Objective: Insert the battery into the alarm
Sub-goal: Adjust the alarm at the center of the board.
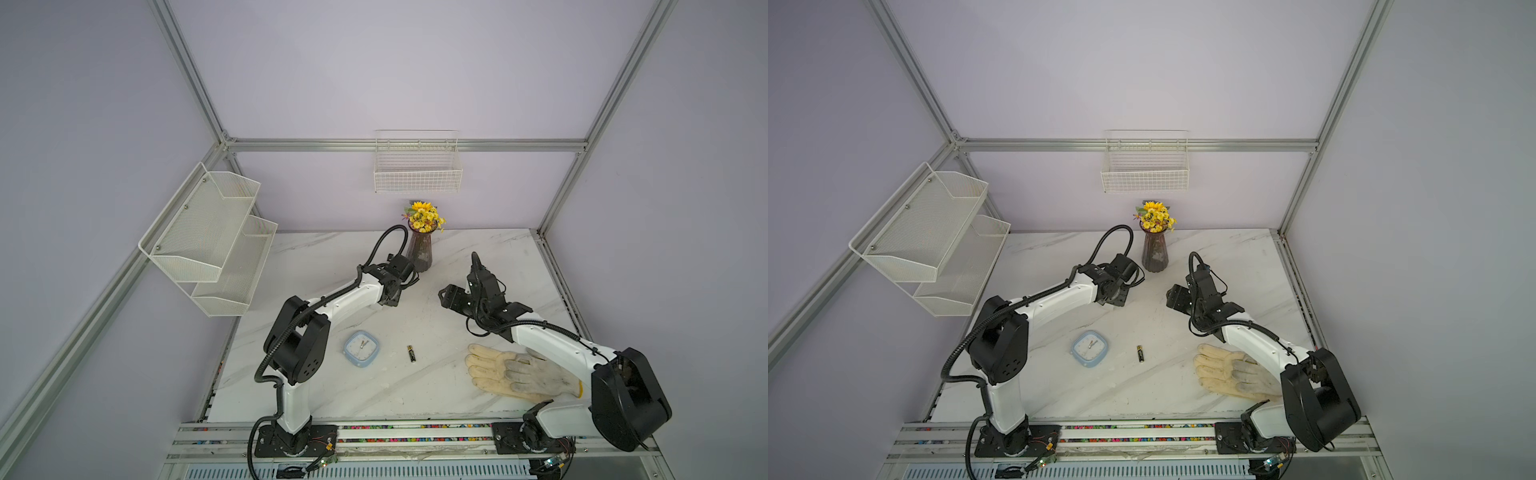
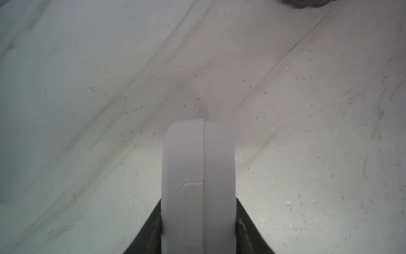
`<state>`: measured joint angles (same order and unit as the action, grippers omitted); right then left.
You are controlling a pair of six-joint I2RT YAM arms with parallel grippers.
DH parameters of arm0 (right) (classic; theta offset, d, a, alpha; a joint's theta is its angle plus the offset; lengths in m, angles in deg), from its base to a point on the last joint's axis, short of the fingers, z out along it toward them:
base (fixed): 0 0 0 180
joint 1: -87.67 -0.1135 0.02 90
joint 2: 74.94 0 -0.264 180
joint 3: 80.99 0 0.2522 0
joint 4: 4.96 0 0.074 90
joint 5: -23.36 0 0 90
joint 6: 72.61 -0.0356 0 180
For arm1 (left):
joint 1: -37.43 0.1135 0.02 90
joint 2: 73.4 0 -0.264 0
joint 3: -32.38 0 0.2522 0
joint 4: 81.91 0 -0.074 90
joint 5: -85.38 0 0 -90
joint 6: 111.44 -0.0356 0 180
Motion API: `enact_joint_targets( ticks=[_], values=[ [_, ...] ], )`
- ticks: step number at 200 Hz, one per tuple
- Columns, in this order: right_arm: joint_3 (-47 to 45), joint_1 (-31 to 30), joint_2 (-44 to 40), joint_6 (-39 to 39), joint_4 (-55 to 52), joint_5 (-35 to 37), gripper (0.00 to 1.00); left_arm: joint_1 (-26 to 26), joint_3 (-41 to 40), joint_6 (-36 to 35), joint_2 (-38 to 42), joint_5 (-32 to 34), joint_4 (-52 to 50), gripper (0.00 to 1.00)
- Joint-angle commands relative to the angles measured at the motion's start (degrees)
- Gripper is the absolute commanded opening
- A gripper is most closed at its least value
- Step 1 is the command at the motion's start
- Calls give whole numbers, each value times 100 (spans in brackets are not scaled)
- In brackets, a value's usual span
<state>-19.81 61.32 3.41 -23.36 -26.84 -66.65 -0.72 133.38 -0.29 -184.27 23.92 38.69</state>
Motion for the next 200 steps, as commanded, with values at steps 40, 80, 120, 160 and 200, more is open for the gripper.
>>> enact_joint_targets(
  ticks=[40,80,120,160,200],
  values=[
    [-169,41,-176,27,-133,375,71,-471,965,-140,-818,1764,-975,29],
    [-250,58,-330,-46,-169,611,71,-609,1050,-116,-1083,1734,-1085,40],
    [-303,91,-542,-116,-242,865,71,-693,1048,1,-1104,912,-991,55],
    [-374,132,-750,-131,-283,1016,71,-786,1045,86,-1141,631,-907,59],
    [-402,165,-805,-137,-304,1039,71,-799,901,188,-1012,180,-634,59]
  ],
)
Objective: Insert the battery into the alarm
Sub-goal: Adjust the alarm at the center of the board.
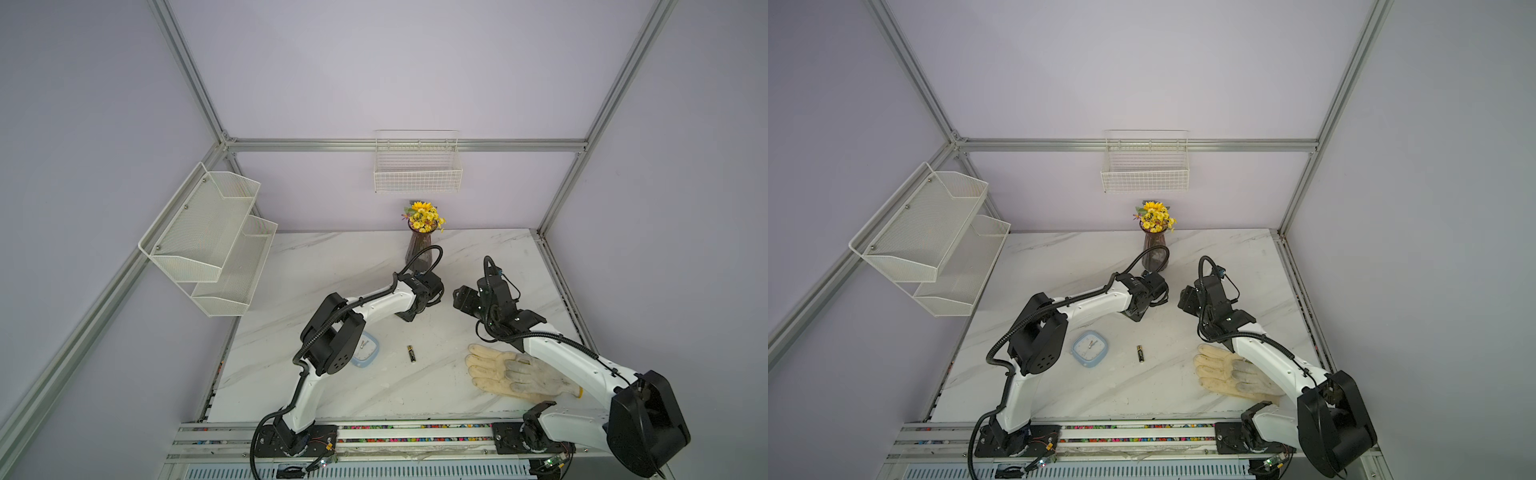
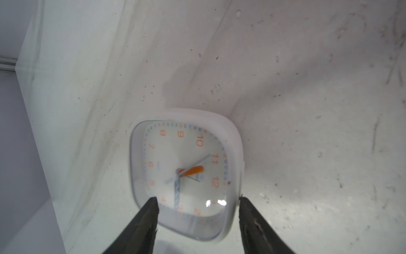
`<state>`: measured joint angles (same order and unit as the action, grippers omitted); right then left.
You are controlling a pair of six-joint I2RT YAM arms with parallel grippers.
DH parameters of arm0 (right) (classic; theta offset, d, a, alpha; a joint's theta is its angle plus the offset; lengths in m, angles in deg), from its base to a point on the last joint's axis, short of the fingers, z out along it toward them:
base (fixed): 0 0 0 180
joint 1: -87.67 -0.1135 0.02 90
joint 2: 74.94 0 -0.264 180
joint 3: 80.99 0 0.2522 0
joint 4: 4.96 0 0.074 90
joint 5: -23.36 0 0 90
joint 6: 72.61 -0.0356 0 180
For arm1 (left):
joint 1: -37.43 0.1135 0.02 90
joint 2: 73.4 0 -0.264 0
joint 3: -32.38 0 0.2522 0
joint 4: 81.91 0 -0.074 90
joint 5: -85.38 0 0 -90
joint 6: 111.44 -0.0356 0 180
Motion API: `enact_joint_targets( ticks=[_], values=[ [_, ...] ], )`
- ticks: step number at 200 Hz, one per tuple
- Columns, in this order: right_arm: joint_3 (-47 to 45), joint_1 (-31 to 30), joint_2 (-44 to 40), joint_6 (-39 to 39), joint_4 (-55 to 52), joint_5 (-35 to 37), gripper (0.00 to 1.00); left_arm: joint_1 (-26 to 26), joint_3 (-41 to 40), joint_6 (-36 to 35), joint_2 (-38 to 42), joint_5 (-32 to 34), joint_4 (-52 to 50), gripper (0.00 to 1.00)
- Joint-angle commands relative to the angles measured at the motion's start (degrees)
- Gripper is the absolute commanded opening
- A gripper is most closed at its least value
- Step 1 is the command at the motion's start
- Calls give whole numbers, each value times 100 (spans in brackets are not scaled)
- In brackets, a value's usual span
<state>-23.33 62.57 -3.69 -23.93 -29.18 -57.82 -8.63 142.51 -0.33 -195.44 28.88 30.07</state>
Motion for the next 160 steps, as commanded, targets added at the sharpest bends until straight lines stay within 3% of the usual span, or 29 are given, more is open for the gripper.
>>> enact_joint_targets(
  ticks=[1,50,95,160],
  values=[
    [-49,41,-94,-83,-70,155,71,-8,-27,197,116,-325,242,59],
    [-57,49,-105,-2,-21,-10,71,14,-619,412,883,-906,991,62],
    [-106,49,-98,79,152,-361,70,243,-1576,916,2090,-1530,1803,68],
    [-106,-244,218,166,685,-1107,70,1165,-3536,1926,4006,-2644,2376,79]
  ],
)
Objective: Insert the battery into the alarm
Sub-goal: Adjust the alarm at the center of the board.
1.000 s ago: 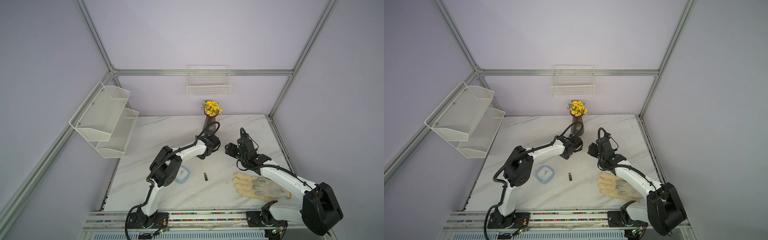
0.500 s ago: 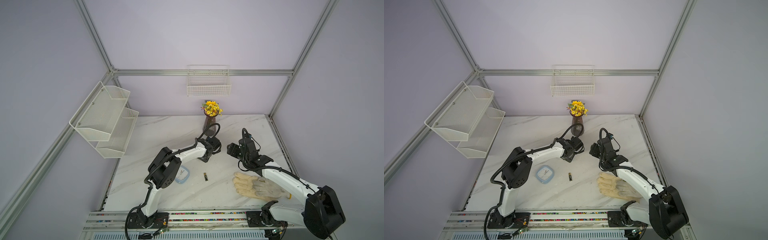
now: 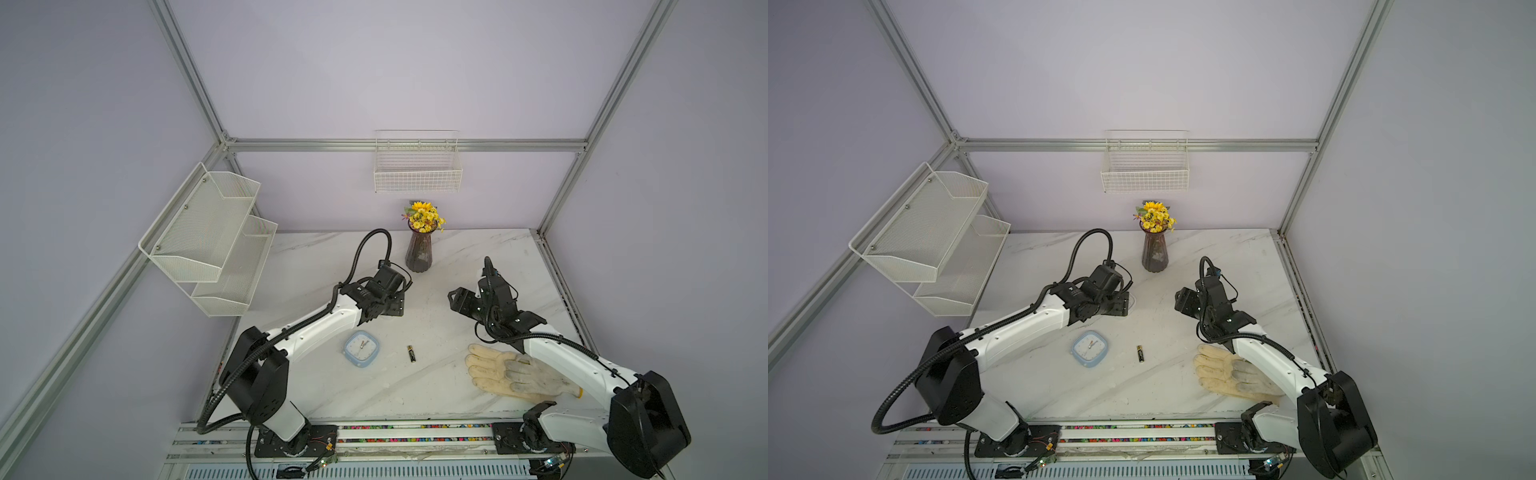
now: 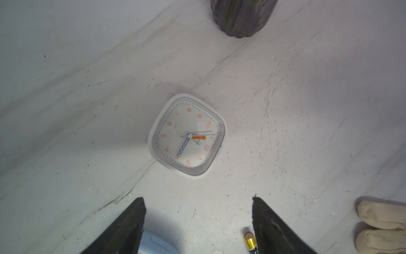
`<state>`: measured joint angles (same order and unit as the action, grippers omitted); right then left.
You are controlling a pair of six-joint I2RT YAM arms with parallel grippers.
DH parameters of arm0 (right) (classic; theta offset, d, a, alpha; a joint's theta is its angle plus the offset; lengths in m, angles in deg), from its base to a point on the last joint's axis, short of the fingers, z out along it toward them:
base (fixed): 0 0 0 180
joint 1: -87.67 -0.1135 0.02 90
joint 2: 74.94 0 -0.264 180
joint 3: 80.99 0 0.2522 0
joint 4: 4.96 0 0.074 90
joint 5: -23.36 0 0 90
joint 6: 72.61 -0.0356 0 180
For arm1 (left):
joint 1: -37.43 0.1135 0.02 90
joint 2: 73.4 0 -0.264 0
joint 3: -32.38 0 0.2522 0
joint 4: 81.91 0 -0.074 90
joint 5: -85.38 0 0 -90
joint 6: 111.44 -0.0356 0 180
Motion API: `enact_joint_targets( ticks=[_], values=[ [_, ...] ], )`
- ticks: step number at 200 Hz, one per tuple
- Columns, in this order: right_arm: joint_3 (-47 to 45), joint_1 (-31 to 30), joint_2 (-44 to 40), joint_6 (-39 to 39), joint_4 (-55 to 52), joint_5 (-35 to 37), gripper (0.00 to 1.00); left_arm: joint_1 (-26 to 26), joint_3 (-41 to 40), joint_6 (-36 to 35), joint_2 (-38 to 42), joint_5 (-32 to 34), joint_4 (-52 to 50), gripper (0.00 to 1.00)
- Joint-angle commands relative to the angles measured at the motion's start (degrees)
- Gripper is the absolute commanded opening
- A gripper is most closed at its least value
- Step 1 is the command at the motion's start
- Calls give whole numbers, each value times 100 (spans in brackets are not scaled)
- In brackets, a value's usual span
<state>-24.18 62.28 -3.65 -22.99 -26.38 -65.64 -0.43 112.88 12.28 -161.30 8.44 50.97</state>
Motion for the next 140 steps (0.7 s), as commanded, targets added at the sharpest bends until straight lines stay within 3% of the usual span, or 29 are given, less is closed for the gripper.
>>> enact_joint_targets(
  ticks=[1,37,81,140],
  values=[
    [-18,-232,225,69,414,-326,70,357,-586,690,617,-611,287,79],
    [302,-941,1078,87,718,-452,70,728,-1683,1483,1894,-1017,279,84],
    [924,-1750,2260,85,1111,-686,67,970,-3009,2461,3349,-935,187,90],
    [1743,-2425,3438,101,1302,-1007,57,1040,-4158,3591,4295,-1368,507,92]
  ],
)
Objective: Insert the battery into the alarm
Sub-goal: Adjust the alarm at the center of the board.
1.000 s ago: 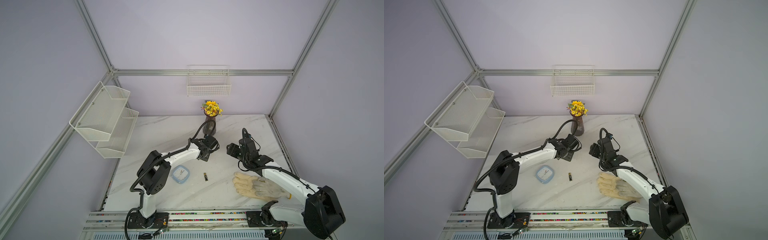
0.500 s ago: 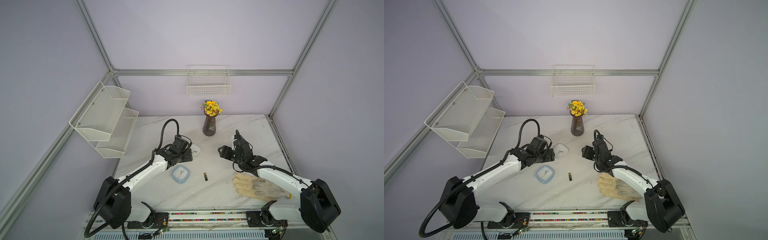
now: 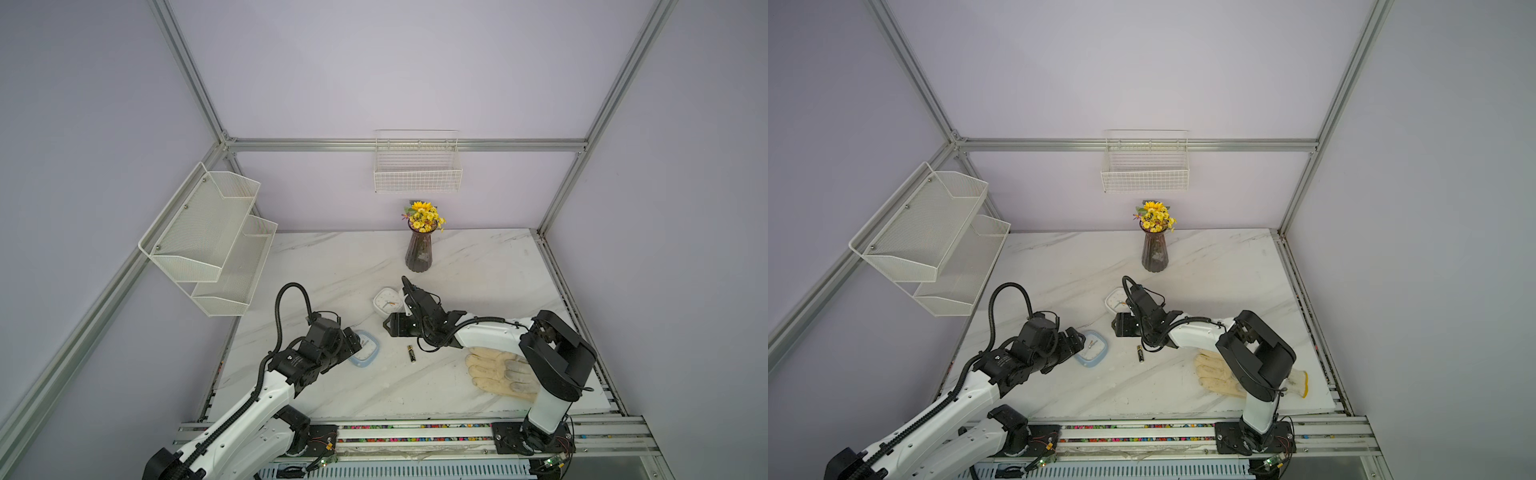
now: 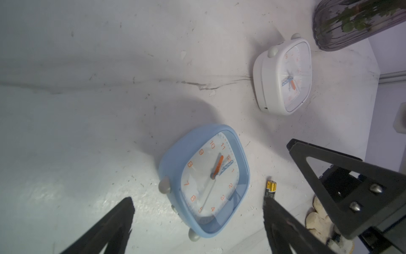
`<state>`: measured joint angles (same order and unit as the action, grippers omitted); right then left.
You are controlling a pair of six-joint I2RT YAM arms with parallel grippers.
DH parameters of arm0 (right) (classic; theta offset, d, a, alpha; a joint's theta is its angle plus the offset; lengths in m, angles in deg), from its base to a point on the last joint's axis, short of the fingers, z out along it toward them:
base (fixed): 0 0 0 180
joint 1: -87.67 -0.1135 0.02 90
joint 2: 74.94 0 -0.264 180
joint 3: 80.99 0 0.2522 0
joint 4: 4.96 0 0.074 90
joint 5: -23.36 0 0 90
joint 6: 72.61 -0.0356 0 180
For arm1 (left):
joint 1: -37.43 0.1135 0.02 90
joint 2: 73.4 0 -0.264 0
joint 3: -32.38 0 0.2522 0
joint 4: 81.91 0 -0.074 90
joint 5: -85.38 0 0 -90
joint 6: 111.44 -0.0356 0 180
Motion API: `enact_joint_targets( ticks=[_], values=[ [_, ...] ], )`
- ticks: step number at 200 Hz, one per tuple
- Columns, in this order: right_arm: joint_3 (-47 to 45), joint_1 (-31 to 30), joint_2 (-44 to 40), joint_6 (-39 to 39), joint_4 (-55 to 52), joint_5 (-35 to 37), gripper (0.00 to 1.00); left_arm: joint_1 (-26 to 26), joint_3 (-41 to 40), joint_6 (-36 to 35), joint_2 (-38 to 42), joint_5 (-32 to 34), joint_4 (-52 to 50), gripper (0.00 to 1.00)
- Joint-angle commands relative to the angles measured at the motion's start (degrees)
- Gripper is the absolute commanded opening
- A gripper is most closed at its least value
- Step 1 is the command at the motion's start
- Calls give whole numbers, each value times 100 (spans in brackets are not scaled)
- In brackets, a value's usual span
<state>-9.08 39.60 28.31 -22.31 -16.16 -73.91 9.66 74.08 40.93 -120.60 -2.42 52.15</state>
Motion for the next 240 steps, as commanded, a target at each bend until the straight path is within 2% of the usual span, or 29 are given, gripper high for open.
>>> enact_joint_targets(
  ticks=[1,43,68,97,191,240],
  values=[
    [241,-162,250,33,279,-189,57,28,-288,742,232,-295,419,92],
    [365,-325,599,34,326,-345,43,27,-929,1129,250,-849,1457,90],
    [287,-337,670,-39,435,-422,41,26,-1209,1260,184,-887,1868,89],
    [275,-360,758,-85,473,-499,39,26,-1595,1510,8,-1026,2860,86],
    [136,-385,727,-167,508,-461,37,26,-1304,1349,-501,-1278,4123,70],
    [68,-385,689,-213,532,-425,37,16,-1204,1287,-341,-1193,4140,63]
  ],
)
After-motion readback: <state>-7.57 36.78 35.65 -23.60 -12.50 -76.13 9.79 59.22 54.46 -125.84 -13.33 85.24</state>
